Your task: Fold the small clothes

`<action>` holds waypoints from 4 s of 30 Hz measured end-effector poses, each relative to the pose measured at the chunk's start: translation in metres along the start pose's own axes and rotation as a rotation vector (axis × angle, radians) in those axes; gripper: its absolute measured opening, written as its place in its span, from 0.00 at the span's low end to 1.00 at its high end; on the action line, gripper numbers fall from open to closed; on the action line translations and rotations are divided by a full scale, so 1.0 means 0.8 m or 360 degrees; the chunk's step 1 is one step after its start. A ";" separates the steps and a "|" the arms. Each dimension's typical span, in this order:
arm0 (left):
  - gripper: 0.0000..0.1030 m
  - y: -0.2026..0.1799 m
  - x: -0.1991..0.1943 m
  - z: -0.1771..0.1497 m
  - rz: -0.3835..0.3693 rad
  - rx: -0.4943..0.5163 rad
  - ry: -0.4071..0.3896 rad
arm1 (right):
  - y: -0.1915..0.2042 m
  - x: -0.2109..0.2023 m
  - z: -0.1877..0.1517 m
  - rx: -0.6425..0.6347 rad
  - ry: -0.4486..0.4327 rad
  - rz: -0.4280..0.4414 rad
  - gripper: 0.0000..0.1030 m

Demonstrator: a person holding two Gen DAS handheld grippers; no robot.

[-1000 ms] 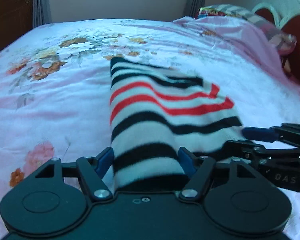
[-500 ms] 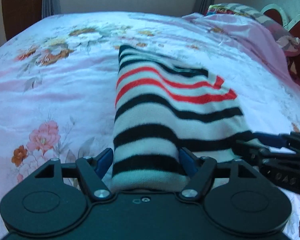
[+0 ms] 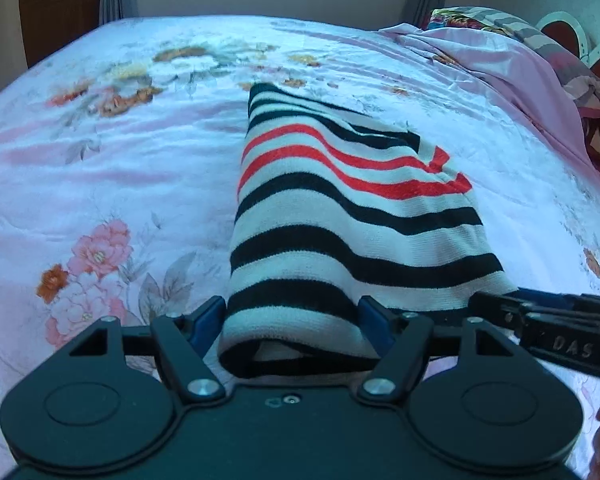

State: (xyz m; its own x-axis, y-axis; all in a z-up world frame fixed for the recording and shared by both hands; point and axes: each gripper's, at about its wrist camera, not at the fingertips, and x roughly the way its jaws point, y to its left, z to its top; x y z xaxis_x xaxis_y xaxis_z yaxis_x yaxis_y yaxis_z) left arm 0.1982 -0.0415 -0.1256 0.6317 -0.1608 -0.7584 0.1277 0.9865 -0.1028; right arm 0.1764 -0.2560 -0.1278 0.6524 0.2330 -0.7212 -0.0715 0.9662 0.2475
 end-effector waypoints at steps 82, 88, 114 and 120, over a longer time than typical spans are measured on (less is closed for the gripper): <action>0.99 -0.051 -0.302 -0.095 0.0310 -0.0023 -0.0319 | 0.060 -0.318 -0.112 -0.0049 -0.0553 0.0018 1.00; 0.99 -0.052 -0.288 -0.082 0.0280 0.0018 -0.0290 | 0.057 -0.302 -0.102 -0.0049 -0.0528 -0.0037 1.00; 0.99 -0.019 -0.265 -0.085 0.0335 -0.0025 -0.0251 | 0.071 -0.273 -0.096 -0.0105 -0.0481 -0.0036 1.00; 0.99 -0.027 -0.260 -0.082 0.0326 -0.0009 -0.0246 | 0.059 -0.266 -0.098 -0.0076 -0.0455 -0.0016 1.00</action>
State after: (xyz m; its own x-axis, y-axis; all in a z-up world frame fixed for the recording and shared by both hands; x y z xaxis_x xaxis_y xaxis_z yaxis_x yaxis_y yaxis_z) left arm 0.0138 -0.0273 -0.0084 0.7531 0.0399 -0.6566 -0.0191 0.9991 0.0388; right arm -0.0247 -0.2510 -0.0133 0.8391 0.1896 -0.5099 -0.0951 0.9740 0.2056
